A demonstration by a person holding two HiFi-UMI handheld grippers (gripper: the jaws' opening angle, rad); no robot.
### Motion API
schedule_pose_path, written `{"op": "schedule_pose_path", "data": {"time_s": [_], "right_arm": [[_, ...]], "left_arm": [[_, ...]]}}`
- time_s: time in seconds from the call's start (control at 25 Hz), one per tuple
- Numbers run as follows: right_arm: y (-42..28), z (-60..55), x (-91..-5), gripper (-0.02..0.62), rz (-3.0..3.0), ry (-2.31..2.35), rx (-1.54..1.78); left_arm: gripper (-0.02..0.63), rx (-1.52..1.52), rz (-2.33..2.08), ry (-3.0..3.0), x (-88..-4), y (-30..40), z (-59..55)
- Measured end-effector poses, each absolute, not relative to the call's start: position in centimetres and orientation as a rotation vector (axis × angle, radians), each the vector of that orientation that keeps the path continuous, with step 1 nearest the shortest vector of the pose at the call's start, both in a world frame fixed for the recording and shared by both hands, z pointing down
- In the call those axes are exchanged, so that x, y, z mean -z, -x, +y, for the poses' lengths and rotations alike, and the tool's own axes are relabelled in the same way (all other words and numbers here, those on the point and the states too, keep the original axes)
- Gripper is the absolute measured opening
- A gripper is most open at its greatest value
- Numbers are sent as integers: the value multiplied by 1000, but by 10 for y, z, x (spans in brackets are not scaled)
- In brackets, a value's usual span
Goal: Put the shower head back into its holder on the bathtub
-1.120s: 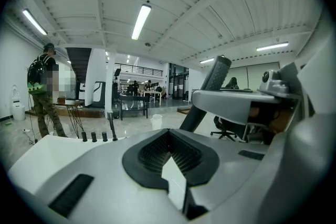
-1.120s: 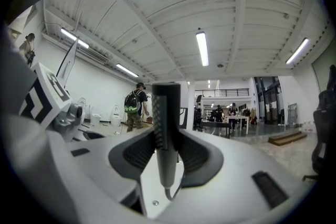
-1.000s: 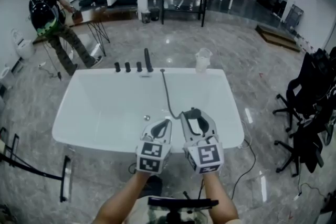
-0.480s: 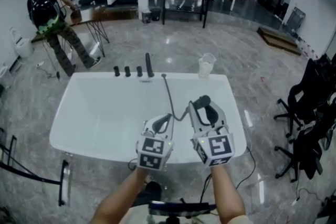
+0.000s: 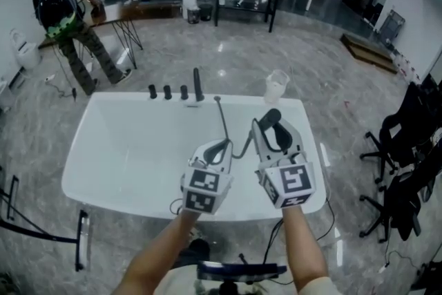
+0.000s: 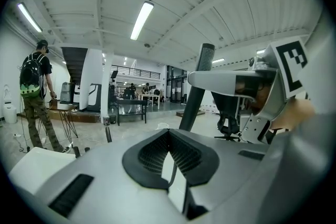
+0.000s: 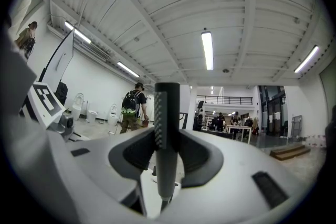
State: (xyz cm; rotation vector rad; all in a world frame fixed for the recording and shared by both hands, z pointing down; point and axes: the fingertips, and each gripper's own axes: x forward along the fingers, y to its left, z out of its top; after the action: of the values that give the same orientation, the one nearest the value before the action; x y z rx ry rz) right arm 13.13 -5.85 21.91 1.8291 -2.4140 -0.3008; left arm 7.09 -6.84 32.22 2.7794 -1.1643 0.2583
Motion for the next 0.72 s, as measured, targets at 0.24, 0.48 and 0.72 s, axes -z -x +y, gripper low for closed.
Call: {"op": "schedule_pose_path", "data": {"time_s": [0.24, 0.48, 0.72], "right_arm": [[-134, -100, -205, 140, -2417, -1817, 368], [-133, -137, -183, 140, -2415, -1807, 398], [-126, -177, -156, 140, -2424, -1776, 459]], "left_arm": [[5, -244, -1174, -2753, -325, -61, -109], [5, -252, -1166, -2754, -321, -56, -141], [5, -217, -1137, -2750, -304, -49, -170]]}}
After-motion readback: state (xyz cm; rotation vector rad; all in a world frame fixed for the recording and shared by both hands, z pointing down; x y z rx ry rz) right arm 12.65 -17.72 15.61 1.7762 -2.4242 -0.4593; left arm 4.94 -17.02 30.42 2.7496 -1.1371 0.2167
